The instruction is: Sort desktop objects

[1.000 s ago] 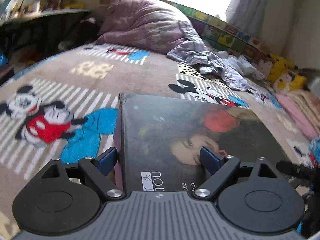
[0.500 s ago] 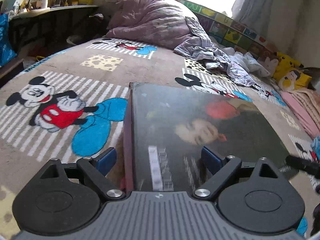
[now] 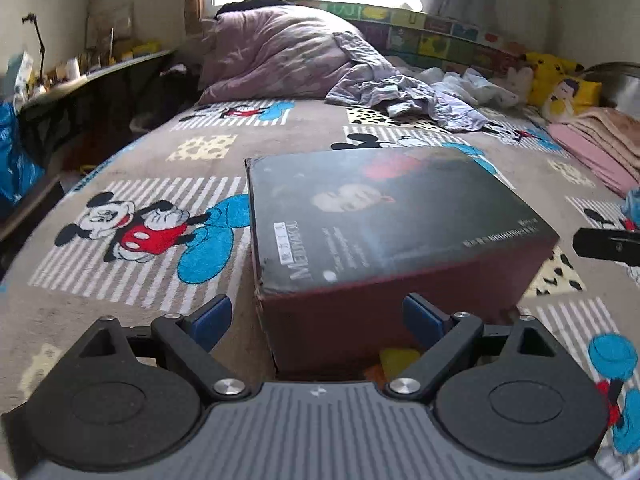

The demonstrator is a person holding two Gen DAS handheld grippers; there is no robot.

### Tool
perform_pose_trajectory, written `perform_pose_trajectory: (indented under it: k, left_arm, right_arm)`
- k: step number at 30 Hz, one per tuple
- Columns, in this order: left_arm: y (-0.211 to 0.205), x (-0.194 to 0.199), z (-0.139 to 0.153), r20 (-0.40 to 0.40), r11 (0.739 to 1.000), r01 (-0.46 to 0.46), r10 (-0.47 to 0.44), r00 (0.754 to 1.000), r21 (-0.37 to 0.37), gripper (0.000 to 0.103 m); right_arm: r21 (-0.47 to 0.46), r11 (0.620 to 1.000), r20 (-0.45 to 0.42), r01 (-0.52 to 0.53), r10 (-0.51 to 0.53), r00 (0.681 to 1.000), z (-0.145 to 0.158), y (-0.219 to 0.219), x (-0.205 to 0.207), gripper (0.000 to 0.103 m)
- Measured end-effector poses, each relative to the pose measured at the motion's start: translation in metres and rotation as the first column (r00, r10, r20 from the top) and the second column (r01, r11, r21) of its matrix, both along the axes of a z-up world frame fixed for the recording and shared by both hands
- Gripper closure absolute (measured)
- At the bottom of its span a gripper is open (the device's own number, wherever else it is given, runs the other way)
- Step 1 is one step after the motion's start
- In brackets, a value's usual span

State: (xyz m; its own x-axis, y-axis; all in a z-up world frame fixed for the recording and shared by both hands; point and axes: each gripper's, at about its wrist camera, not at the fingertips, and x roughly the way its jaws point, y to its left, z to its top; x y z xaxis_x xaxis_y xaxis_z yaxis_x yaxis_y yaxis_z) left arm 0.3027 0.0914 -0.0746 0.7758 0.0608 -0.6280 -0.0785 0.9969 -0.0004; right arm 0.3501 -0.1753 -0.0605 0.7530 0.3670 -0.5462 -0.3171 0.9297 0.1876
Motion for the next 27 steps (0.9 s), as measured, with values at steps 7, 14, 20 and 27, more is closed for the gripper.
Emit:
perform_pose_trajectory:
  k: [7,14,20,27]
  left_arm:
    - [-0.012,-0.037,0.012,0.021,1.000,0.003,-0.003,1.000,-0.009,0.010]
    - [-0.021,-0.074,0.019,0.040,1.000,-0.003,0.004,0.999,-0.025,0.010]
    - [-0.028,-0.108,0.025,0.072,0.999,-0.024,0.026,0.997,-0.032,0.010]
    - [-0.042,-0.153,0.037,0.108,0.999,-0.041,0.045,0.993,-0.034,0.010]
  right_arm:
    - [-0.004,1.000,0.015,0.015,-0.015,1.000,0.012,-0.001,-0.032,0.000]
    - [-0.025,0.999,0.041,0.029,-0.028,0.999,0.021,0.001,-0.068,0.000]
    - [0.001,0.999,0.052,0.054,-0.054,0.997,0.027,-0.004,-0.098,0.000]
    - [-0.028,0.996,0.042,0.088,-0.087,0.995,0.028,-0.010,-0.139,0.001]
